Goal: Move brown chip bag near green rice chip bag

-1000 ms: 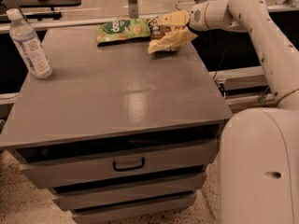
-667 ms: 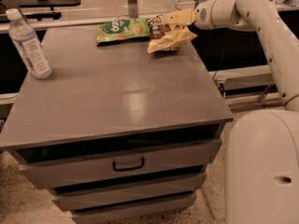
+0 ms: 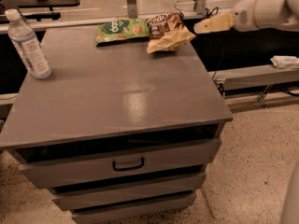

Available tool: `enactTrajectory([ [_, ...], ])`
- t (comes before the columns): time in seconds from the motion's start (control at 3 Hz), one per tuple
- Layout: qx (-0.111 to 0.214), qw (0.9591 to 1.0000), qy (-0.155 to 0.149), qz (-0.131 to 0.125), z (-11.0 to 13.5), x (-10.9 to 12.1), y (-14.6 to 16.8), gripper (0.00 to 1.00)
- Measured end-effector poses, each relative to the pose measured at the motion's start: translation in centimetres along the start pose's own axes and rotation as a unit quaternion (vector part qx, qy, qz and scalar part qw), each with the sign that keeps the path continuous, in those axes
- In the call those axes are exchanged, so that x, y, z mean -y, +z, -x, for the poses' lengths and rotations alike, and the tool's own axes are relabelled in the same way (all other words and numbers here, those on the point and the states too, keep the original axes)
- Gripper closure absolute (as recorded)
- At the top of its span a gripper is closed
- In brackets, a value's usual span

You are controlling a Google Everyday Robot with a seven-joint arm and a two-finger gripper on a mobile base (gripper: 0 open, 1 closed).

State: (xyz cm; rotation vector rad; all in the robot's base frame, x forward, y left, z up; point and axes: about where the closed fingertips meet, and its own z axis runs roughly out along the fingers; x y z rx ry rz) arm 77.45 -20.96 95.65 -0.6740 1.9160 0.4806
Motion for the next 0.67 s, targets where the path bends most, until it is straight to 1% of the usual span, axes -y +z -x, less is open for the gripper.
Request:
enactTrajectory([
  [0.33, 0.002, 0.9980, -0.063, 0.002, -1.6, -1.0, -6.6, 0.00],
  [0.67, 0.002, 0.9956, -0.094, -0.005, -2.5, -0.6, -8.5, 0.00],
])
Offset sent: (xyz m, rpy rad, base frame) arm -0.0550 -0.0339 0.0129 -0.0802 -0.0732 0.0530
